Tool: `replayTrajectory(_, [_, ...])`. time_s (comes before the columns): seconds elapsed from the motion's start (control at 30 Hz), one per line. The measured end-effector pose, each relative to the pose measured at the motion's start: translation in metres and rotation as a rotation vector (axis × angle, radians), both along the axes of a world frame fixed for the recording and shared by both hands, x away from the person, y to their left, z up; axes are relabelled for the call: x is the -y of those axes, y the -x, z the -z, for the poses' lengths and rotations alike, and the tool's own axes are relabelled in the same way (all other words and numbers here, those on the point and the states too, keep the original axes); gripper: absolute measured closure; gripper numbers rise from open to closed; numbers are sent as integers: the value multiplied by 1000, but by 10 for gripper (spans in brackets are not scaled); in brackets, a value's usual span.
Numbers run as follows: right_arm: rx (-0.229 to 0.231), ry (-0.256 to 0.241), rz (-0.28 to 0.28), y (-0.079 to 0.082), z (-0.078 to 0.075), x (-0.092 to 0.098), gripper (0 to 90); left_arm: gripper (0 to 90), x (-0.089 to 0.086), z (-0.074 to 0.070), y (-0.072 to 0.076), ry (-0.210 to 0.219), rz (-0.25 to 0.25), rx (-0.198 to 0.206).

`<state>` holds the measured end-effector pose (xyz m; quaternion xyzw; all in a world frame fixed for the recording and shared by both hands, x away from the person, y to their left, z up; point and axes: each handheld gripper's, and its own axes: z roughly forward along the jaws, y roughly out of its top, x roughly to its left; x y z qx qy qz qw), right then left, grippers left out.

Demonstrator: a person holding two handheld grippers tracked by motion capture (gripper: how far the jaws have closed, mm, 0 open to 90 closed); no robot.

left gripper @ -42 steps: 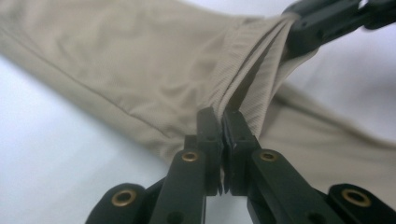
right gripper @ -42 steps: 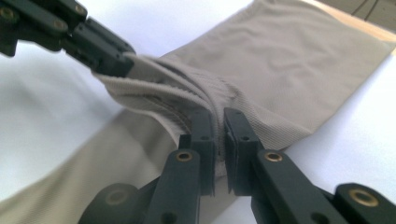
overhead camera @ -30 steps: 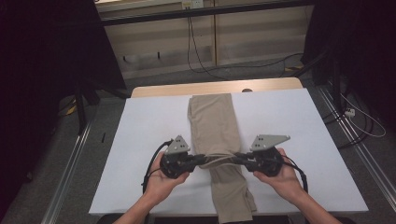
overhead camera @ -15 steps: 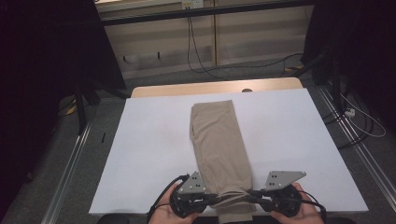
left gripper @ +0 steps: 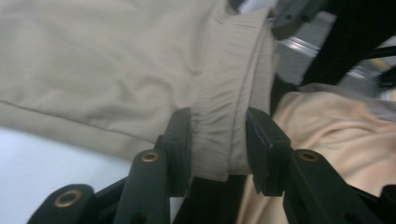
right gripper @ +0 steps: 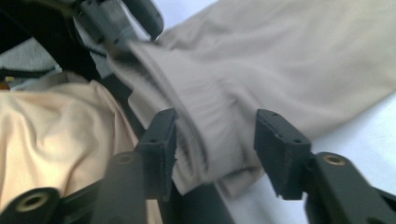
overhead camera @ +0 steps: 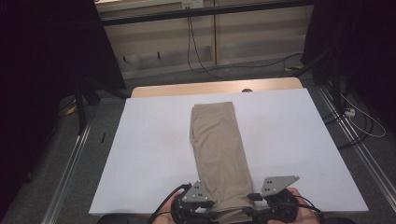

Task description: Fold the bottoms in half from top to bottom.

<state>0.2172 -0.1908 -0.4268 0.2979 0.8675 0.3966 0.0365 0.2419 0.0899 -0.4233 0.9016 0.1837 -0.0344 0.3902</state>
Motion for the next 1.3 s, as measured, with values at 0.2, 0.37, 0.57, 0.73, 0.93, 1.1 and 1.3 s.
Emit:
replayTrajectory(0.2, [33, -61, 79, -12, -8, 7, 313, 383, -8, -8, -22, 40, -99, 68])
replayTrajectory(0.37, [47, -82, 120, -27, -10, 12, 302, 249, -13, -6, -45, 52, -180, 120])
replayTrajectory(0.57, [54, -52, 176, -60, -5, 19, 257, 185, -21, -6, -89, 46, -294, 190])
replayTrajectory(0.73, [73, -51, 187, -95, -10, 20, 236, 166, -29, -11, -130, 81, -378, 208])
replayTrajectory(0.93, [117, -38, 217, -142, -20, 15, 255, 138, -30, -13, -176, 106, -474, 194])
replayTrajectory(1.1, [99, -80, 248, -180, -22, 11, 287, 142, -32, -14, -209, 112, -516, 173])
replayTrajectory(1.3, [146, -75, 308, -226, -22, 7, 349, 162, -29, -14, -252, 102, -509, 186])
